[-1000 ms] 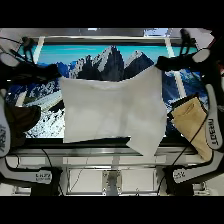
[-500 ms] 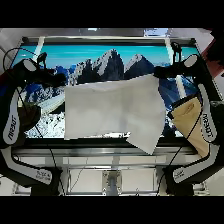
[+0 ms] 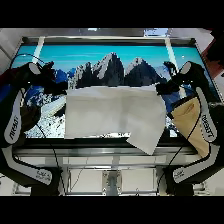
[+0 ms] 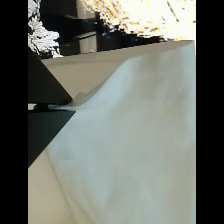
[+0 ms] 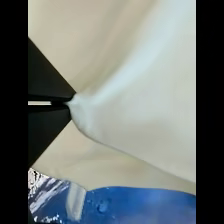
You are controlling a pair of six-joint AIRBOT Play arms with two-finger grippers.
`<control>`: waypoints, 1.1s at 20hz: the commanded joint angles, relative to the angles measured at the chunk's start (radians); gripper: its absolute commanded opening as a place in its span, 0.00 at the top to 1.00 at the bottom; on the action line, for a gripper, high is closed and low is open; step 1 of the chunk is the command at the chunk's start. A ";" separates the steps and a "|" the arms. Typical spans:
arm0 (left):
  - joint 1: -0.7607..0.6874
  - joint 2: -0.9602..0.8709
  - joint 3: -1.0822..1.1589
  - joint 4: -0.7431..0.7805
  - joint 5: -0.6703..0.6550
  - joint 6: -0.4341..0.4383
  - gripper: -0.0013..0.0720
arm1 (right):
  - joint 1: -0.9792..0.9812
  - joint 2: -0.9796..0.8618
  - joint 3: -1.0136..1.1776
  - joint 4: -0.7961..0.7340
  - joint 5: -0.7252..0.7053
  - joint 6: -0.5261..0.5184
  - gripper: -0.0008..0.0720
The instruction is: Fold the shirts.
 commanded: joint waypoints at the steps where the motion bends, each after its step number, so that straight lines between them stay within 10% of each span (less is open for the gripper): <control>1: -0.002 -0.001 -0.094 0.005 0.018 0.000 0.97 | 0.001 0.000 -0.139 -0.010 -0.068 0.000 0.95; 22: 0.000 -0.001 -0.197 0.059 0.163 -0.080 0.97 | -0.001 0.005 -0.044 -0.041 -0.288 0.132 0.95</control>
